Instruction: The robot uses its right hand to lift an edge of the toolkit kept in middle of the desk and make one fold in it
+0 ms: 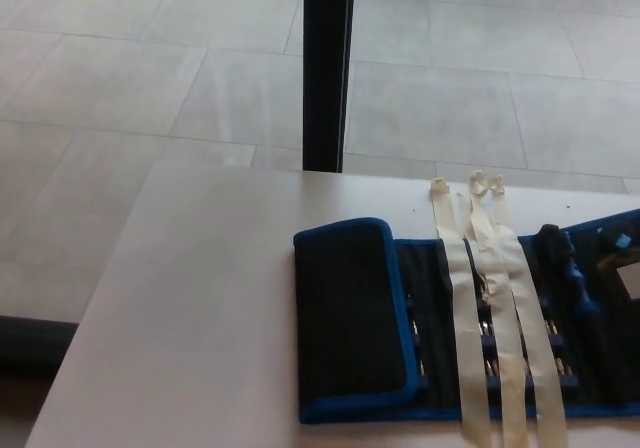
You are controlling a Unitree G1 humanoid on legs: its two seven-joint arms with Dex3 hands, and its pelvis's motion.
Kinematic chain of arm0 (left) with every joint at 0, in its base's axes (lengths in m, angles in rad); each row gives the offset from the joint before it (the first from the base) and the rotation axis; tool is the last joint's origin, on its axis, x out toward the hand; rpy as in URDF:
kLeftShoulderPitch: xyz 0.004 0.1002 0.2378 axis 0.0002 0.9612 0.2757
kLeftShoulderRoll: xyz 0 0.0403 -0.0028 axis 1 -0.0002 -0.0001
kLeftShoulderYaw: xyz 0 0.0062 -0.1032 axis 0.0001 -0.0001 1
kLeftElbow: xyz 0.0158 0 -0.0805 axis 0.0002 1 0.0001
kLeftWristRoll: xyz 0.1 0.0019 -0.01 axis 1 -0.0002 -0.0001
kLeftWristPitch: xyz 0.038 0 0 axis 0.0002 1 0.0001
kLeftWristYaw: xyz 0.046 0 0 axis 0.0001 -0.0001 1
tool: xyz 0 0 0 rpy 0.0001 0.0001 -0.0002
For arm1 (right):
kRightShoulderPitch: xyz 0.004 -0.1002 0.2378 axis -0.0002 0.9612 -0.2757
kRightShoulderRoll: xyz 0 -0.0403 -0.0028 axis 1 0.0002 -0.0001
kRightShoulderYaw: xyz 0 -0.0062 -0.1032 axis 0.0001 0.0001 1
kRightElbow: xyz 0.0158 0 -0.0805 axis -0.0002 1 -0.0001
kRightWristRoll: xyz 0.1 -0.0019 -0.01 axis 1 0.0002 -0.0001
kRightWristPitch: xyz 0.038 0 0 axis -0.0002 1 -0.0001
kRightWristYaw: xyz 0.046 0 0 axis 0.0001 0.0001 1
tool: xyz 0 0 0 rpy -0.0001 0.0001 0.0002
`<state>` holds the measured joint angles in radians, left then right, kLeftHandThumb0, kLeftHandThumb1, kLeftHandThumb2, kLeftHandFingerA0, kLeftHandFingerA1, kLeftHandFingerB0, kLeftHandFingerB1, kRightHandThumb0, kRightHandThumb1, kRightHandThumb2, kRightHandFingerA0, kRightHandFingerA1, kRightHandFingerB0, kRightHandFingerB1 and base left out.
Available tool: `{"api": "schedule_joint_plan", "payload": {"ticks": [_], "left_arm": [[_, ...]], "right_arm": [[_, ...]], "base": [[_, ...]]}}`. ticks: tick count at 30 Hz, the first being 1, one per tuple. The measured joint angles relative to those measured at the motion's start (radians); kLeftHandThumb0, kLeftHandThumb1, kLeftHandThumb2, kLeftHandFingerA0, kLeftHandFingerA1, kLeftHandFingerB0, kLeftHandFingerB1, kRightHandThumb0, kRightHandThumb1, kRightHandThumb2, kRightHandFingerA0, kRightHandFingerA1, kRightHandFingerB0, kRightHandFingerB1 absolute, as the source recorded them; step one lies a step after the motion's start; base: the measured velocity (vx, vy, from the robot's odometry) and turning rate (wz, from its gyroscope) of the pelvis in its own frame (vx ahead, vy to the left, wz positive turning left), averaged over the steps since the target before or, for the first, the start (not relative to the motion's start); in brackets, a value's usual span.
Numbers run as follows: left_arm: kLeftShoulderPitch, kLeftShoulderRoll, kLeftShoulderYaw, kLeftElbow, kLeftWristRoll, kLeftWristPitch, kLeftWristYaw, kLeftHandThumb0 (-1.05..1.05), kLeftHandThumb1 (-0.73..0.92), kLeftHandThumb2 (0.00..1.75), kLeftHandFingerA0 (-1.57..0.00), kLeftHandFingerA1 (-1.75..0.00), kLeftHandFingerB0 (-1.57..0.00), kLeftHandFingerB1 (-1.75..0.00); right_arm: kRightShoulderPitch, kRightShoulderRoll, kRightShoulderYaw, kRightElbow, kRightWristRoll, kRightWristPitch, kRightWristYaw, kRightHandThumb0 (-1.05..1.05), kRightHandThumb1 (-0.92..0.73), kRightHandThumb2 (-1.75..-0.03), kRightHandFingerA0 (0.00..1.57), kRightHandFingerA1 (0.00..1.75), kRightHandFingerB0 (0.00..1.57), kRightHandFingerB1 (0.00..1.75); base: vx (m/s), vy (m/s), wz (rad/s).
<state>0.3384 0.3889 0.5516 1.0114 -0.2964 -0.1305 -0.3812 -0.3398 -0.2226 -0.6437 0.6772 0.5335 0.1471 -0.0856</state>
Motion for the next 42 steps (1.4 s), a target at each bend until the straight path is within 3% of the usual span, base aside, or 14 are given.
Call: {"api": "schedule_joint_plan", "payload": {"ticks": [10,20,21,22,26,27,28,29,33,34,35,38,41,42], "left_arm": [[-0.003,0.0,-0.007,0.006,0.0,-0.018,-0.001,-0.69,0.87,0.67,-0.38,-0.55,-0.36,-0.35],[-0.003,0.0,-0.011,-0.011,-0.001,-0.023,-0.006,-0.72,0.87,0.67,-0.36,-0.57,-0.31,-0.34],[-0.003,0.0,-0.011,-0.011,-0.001,-0.023,-0.007,-0.72,0.87,0.67,-0.37,-0.55,-0.32,-0.33],[-0.003,0.0,-0.011,-0.01,-0.001,-0.023,-0.008,-0.73,0.88,0.67,-0.36,-0.54,-0.3,-0.33],[-0.006,0.004,-0.013,-0.003,0.0,-0.023,-0.01,-0.75,0.87,0.67,-0.37,-0.58,-0.31,-0.35],[-0.006,0.005,-0.013,-0.001,-0.001,-0.023,-0.01,-0.75,0.87,0.67,-0.37,-0.58,-0.31,-0.35],[-0.006,0.005,-0.013,0.002,-0.001,-0.024,-0.011,-0.73,0.87,0.67,-0.38,-0.57,-0.32,-0.33],[-0.007,0.005,-0.013,0.008,-0.001,-0.023,-0.012,-0.74,0.87,0.67,-0.4,-0.59,-0.32,-0.33],[-0.006,0.005,-0.012,0.011,-0.001,-0.023,-0.012,-0.74,0.89,0.67,-0.37,-0.53,-0.3,-0.32],[-0.006,0.005,-0.012,0.013,-0.001,-0.024,-0.012,-0.75,0.88,0.67,-0.37,-0.53,-0.31,-0.32],[-0.007,0.005,-0.014,0.016,0.0,-0.024,-0.013,-0.75,0.88,0.67,-0.38,-0.53,-0.32,-0.32],[-0.007,0.006,-0.017,0.021,0.0,-0.024,-0.013,-0.74,0.89,0.67,-0.36,-0.52,-0.31,-0.32],[-0.005,0.006,-0.02,0.017,0.0,-0.024,-0.014,-0.74,0.88,0.67,-0.39,-0.56,-0.33,-0.34],[-0.005,0.006,-0.02,0.017,0.0,-0.024,-0.013,-0.74,0.89,0.67,-0.39,-0.55,-0.32,-0.34]], "right_arm": [[0.008,0.169,0.015,-0.178,0.043,0.028,-0.023,-0.9,-0.92,-0.75,0.23,0.56,0.2,0.39],[0.126,0.328,0.089,-0.421,0.084,0.028,-0.044,-0.87,-0.92,-0.76,0.2,0.49,0.16,0.38],[0.14,0.332,0.105,-0.435,0.081,0.028,-0.044,-0.86,-0.92,-0.76,0.2,0.49,0.16,0.38],[0.151,0.334,0.121,-0.448,0.078,0.027,-0.046,-0.83,-0.76,-1.08,0.18,0.55,0.15,0.48],[0.196,0.326,0.203,-0.515,0.046,0.024,-0.047,-0.82,-0.76,-1.12,0.23,0.58,0.12,0.48],[0.211,0.32,0.226,-0.535,0.033,0.023,-0.047,-0.82,-0.76,-1.12,0.23,0.58,0.12,0.48],[0.221,0.314,0.245,-0.55,0.022,0.022,-0.048,-0.84,-0.92,-0.74,0.28,0.52,0.18,0.39],[0.234,0.306,0.269,-0.571,0.005,0.019,-0.049,-0.84,-0.92,-0.72,0.33,0.53,0.23,0.39],[0.264,0.294,0.346,-0.655,-0.051,0.018,-0.062,-0.82,-0.92,-0.71,0.32,0.56,0.23,0.42],[0.267,0.291,0.361,-0.671,-0.062,0.017,-0.062,-0.81,-0.74,-1.09,0.26,0.6,0.16,0.5],[0.269,0.288,0.375,-0.684,-0.071,0.017,-0.061,-0.81,-0.92,-0.71,0.3,0.55,0.19,0.42],[0.277,0.267,0.43,-0.715,-0.108,0.016,-0.049,-0.8,-0.92,-0.71,0.35,0.57,0.27,0.44],[0.278,0.254,0.475,-0.745,-0.144,0.01,-0.037,-0.85,-0.84,-0.85,0.3,0.58,0.21,0.46],[0.278,0.249,0.488,-0.754,-0.154,0.009,-0.032,-0.8,-0.92,-0.76,0.27,0.59,0.19,0.45]], "base": [[0.0,0.0,-0.01],[0.0,0.0,-0.02],[0.0,0.0,0.0],[0.0,0.0,0.0],[0.0,0.0,0.0],[0.0,0.0,0.0],[0.0,0.0,0.0],[0.0,0.0,0.0],[0.0,0.0,0.0],[0.0,0.0,0.0],[0.0,0.0,0.0],[0.0,0.0,0.07],[0.0,0.0,0.08],[0.0,0.0,0.1]]}}
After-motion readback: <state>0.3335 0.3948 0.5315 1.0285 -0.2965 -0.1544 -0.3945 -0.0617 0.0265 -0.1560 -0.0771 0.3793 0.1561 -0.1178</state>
